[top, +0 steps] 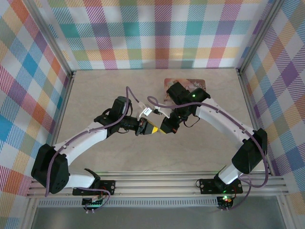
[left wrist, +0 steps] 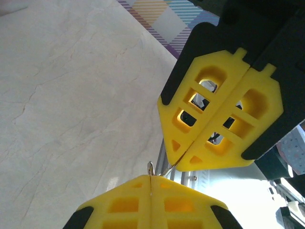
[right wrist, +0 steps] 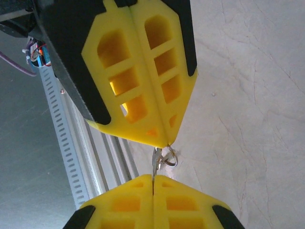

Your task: Unlock a padlock with a key

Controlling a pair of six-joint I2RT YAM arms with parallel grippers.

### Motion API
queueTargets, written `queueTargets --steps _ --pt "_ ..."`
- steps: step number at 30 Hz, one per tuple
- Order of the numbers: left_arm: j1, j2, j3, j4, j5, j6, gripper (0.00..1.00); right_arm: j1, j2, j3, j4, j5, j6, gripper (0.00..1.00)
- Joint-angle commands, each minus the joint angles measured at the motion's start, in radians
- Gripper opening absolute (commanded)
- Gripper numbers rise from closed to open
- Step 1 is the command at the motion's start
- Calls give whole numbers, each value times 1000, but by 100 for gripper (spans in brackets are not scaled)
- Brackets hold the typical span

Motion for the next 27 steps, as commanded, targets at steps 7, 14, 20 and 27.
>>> queueTargets --steps 7,14,20,27 --pt "-3 -9 6 10 -115 -33 0 -22 -37 -35 74 -68 22 0" --pt "45 -39 -49 102 -176 -145 34 -41 -65 -57 83 -71 16 0" --pt "49 -144 -117 197 -177 -136 40 -47 -67 -61 71 -74 5 0" --pt "35 -184 -122 227 -28 -75 51 -49 -67 -55 68 -86 -2 0"
